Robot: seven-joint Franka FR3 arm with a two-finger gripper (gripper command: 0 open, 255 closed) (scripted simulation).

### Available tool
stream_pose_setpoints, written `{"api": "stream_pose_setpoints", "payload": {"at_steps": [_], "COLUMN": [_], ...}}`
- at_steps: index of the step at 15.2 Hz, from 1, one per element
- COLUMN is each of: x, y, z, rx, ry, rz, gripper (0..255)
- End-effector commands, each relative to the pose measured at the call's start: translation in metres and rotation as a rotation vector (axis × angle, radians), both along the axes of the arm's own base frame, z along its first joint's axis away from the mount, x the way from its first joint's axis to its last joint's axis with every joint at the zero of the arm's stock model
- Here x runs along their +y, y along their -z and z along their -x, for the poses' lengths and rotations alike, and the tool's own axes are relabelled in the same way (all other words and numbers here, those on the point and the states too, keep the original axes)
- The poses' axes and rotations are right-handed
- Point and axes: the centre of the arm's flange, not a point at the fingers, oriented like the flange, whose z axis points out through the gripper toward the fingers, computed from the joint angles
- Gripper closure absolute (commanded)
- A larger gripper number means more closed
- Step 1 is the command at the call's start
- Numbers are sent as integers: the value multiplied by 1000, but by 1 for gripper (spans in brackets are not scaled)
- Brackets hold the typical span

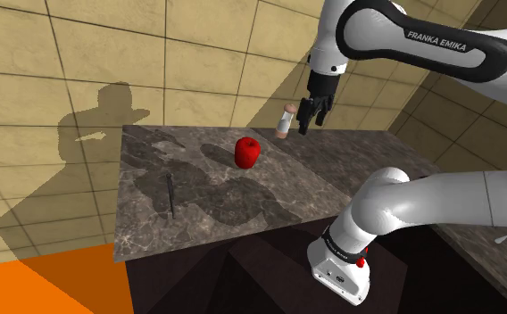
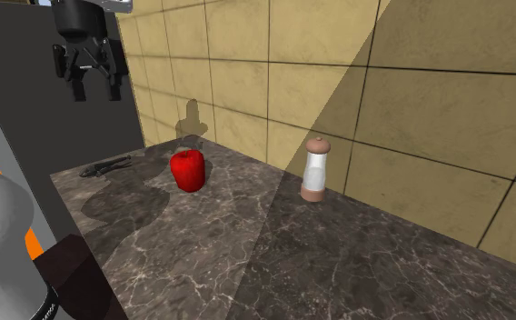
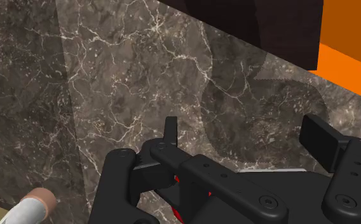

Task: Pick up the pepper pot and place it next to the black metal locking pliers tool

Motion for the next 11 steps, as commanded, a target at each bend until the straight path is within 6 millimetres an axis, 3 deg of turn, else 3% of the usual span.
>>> {"api": "stream_pose_setpoints", "payload": {"at_steps": [1, 11], "x": [0, -108], "y": [0, 28], "z": [0, -76], "rx": [0, 18], "ry": [0, 18], "rz": [0, -11], "gripper": [0, 0]}}
